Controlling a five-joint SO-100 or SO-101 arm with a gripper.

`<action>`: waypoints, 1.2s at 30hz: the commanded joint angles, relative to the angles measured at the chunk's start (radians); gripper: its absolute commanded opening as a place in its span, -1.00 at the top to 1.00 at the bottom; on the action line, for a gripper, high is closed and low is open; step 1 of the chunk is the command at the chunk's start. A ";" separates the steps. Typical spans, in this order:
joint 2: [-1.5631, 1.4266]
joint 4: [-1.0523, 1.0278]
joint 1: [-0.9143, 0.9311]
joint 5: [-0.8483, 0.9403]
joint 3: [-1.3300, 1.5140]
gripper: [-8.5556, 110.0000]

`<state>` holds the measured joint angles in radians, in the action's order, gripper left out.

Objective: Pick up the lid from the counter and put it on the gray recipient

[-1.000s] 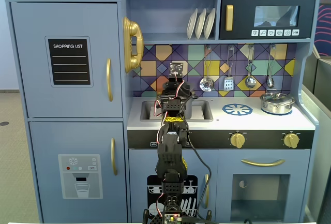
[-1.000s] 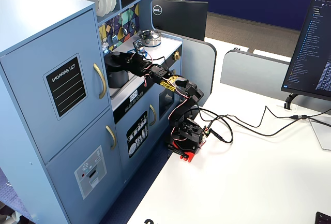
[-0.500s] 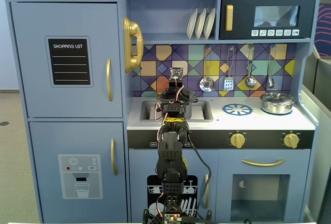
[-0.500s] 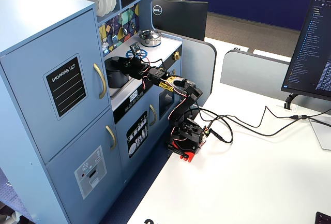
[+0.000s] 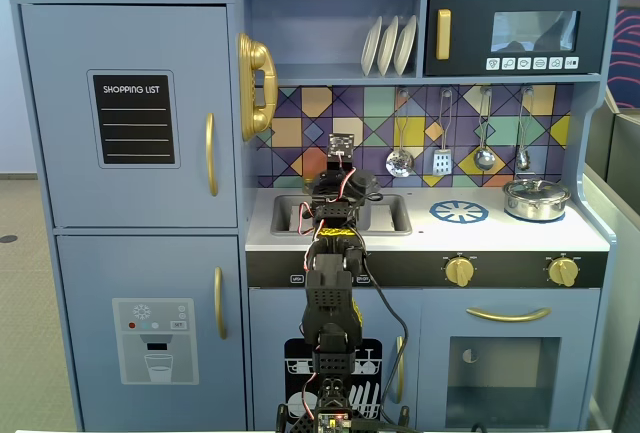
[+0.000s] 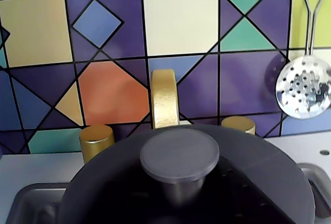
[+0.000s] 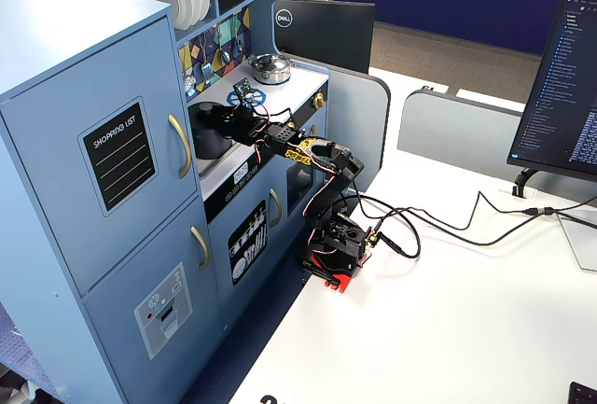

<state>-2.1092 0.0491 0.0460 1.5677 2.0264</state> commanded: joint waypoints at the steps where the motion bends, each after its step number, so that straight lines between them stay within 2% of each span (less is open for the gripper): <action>1: -0.114 -0.078 0.006 -0.014 -0.020 0.25; 4: -0.230 -0.167 -0.003 0.011 -0.026 0.29; 6: -0.331 -0.305 -0.005 0.002 -0.051 0.34; 10: -0.601 -0.732 -0.026 -0.006 -0.071 0.49; 13: -0.790 -1.126 -0.052 0.034 -0.061 0.72; 15: -0.874 -1.310 -0.075 0.060 -0.017 0.86; 16: -0.902 -1.378 -0.083 0.057 0.012 0.86; 19: -0.943 -1.390 -0.083 -0.052 0.173 0.86; 20: -0.943 -1.362 -0.081 -0.040 0.244 0.86; 25: -0.933 -1.034 -0.092 -0.058 0.641 0.86; 28: -0.913 -0.916 -0.126 -0.114 0.816 0.86; 31: -0.922 -0.936 -0.138 -0.126 0.913 0.86; 36: -1.025 -1.224 -0.109 -0.086 0.974 0.86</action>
<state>-3.0802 -1.0584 -0.0798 1.4711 2.9989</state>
